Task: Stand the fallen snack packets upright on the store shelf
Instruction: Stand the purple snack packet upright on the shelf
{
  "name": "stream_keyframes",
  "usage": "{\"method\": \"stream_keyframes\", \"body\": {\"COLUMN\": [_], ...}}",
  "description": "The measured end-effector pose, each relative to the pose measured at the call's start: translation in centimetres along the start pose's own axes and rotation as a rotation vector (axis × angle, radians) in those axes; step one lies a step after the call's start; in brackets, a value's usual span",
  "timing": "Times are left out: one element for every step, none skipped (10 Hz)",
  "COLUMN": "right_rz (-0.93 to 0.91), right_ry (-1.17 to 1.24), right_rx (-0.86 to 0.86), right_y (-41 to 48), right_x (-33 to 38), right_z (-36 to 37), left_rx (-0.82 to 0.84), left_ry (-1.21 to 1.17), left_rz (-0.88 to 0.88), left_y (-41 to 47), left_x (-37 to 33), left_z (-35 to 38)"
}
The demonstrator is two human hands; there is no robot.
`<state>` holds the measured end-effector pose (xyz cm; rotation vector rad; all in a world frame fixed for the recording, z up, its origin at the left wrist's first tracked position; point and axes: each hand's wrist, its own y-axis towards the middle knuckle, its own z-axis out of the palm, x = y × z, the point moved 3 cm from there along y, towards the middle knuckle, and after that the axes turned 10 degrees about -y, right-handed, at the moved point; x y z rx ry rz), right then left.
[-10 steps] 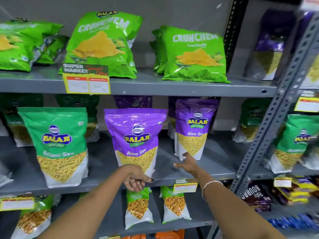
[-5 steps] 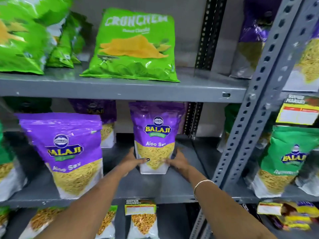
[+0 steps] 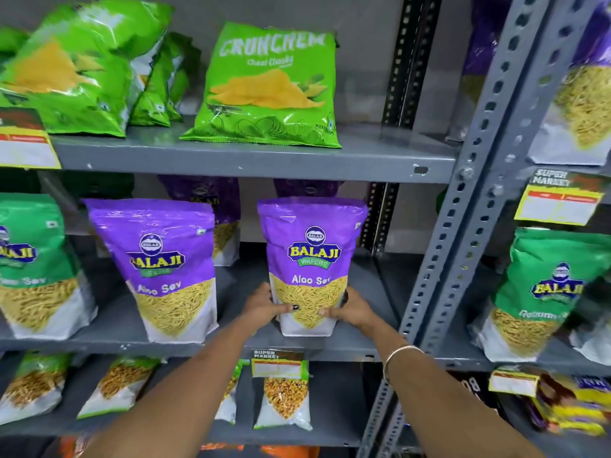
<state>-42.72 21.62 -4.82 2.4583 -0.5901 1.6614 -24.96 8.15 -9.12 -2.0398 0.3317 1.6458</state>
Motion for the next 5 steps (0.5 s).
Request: {"method": "stream_keyframes", "body": {"right_rz": [0.019,0.007,0.025,0.027,0.007], "right_ry": [-0.043,-0.035,-0.027,-0.04,-0.014], "right_rx": [-0.004,-0.013,-0.018,0.007,0.036], "right_y": [-0.9,-1.8,-2.1,-1.8,-1.6], "right_x": [0.0,0.1,0.0,-0.5,0.2], "right_z": [0.2,0.2,0.3,0.4,0.5], "left_rx": [0.013,0.011,-0.023,-0.018,-0.023], "left_ry": [0.001,0.019,0.073,0.119,0.149], "left_rz": [-0.006,0.017,0.019,0.009,0.053], "left_y": [0.1,-4.8,-6.8,-7.6,-8.2], "left_x": [0.6,-3.1,-4.4,-5.0,-5.3], "left_z": [-0.1,0.5,0.8,1.0,1.1]}}
